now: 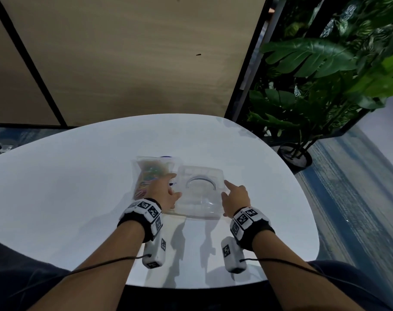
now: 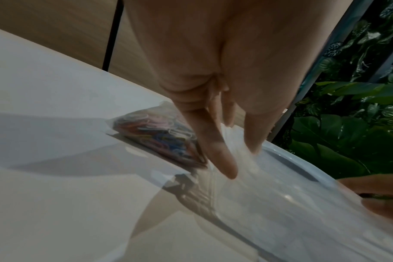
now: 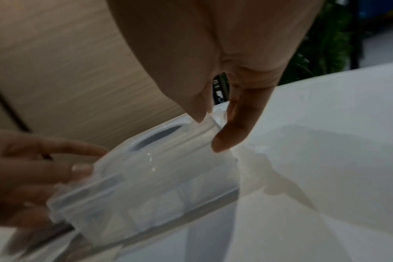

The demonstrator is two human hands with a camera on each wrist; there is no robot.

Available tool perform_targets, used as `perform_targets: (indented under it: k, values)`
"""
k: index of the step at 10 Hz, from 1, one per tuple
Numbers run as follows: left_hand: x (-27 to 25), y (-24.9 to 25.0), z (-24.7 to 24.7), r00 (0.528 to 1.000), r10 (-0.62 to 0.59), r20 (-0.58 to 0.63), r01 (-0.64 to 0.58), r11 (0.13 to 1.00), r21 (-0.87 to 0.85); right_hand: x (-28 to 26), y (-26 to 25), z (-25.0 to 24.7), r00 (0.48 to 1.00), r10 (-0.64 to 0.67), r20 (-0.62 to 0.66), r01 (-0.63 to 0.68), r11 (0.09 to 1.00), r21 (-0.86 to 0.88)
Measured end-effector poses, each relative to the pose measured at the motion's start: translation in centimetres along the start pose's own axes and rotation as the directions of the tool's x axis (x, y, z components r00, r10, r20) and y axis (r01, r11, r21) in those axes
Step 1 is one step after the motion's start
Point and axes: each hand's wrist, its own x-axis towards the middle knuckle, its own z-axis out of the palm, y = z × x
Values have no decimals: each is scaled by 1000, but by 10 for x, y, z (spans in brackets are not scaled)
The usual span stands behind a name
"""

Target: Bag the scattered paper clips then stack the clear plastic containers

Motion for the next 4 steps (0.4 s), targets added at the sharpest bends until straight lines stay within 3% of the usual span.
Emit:
perform_targets:
  k: [2,4]
  values:
    - [5,0,3,998,-29,-50,30,999,27,9,10,-11,998,68,3,-67,980,187]
    - [5,3,12,982,-135,-129,140,990,26,26,16,-18,988,145,60,-156,939,307]
